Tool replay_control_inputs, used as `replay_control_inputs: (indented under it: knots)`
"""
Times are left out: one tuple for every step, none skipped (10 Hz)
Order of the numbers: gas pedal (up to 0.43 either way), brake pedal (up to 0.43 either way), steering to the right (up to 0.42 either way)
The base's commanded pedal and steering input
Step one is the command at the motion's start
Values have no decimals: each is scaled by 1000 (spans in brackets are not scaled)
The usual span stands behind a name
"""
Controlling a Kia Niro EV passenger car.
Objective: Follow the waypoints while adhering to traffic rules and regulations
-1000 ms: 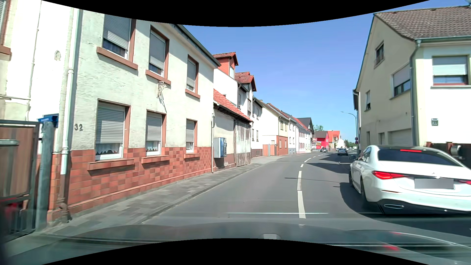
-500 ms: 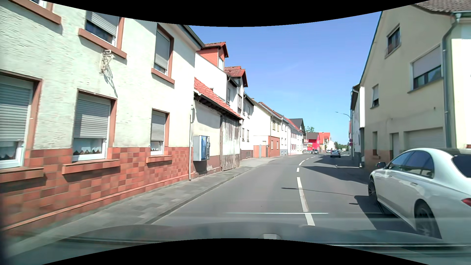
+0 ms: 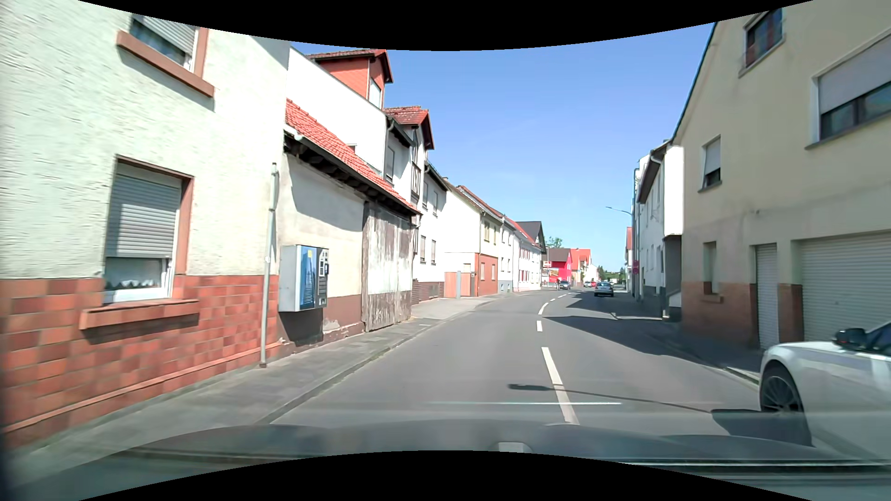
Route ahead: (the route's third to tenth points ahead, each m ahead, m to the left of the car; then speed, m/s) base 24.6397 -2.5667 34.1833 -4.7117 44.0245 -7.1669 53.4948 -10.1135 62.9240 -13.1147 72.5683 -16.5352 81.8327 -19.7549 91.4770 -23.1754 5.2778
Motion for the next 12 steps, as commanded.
replay_control_inputs:
  knots:
    - [150, 0, 134]
    - [150, 0, 134]
    - [150, 0, 134]
    - [150, 0, 134]
    - [150, 0, 134]
    - [150, 0, 132]
    - [150, 0, 129]
    - [150, 0, 127]
    - [150, 0, 124]
    - [150, 0, 119]
    - [150, 0, 111]
    - [138, 0, 104]
